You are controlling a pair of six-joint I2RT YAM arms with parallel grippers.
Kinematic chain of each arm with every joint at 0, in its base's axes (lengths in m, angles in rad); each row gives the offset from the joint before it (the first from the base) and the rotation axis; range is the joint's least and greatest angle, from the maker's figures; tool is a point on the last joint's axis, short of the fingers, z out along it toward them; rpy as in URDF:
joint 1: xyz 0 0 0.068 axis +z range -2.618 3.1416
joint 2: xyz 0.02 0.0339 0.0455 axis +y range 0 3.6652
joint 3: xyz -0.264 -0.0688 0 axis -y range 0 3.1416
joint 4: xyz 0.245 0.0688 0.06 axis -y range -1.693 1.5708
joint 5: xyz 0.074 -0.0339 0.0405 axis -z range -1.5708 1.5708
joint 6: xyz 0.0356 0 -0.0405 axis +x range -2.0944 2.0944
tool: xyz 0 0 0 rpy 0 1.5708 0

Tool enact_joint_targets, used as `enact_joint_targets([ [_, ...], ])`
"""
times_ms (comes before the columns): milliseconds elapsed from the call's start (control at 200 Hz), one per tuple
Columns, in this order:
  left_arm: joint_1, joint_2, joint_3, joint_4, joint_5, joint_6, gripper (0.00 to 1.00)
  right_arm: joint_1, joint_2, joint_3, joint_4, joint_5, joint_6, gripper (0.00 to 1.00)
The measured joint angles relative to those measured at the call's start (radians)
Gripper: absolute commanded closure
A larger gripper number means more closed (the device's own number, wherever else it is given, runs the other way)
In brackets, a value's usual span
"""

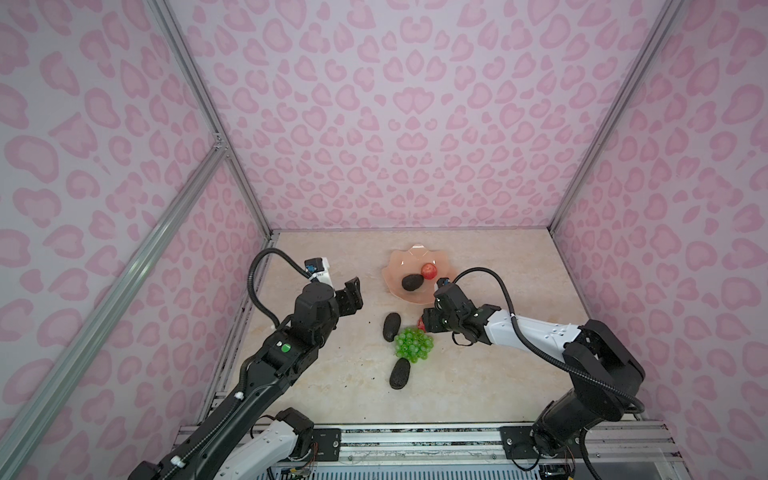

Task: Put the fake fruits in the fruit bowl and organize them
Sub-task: 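Grasp the second red apple with the right gripper while the left gripper withdraws, then place the apple into the bowl beside the first apple with the right gripper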

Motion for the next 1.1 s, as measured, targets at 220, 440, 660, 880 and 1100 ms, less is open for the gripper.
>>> enact_joint_targets([
  [220, 0.000, -0.180, -0.101, -0.068, -0.069, -0.051, 0.16, 0.011, 0.070, 0.022, 0.014, -0.015, 0.038, 0.41],
  [440, 0.000, -0.200, -0.108, -0.101, -0.092, -0.066, 0.15, 0.012, 0.064, -0.006, 0.031, 0.004, 0.060, 0.56],
  [660, 0.000, -0.175, -0.107, -0.111, -0.089, -0.065, 0.15, 0.004, -0.039, -0.048, 0.009, 0.014, 0.064, 0.63],
  [880, 0.000, -0.192, -0.118, -0.114, -0.089, -0.065, 0.14, -0.048, -0.251, -0.051, -0.017, -0.001, 0.043, 0.63],
  [1100, 0.000, -0.198, -0.127, -0.117, -0.062, -0.066, 0.14, -0.156, -0.181, 0.035, 0.034, -0.111, -0.005, 0.63],
])
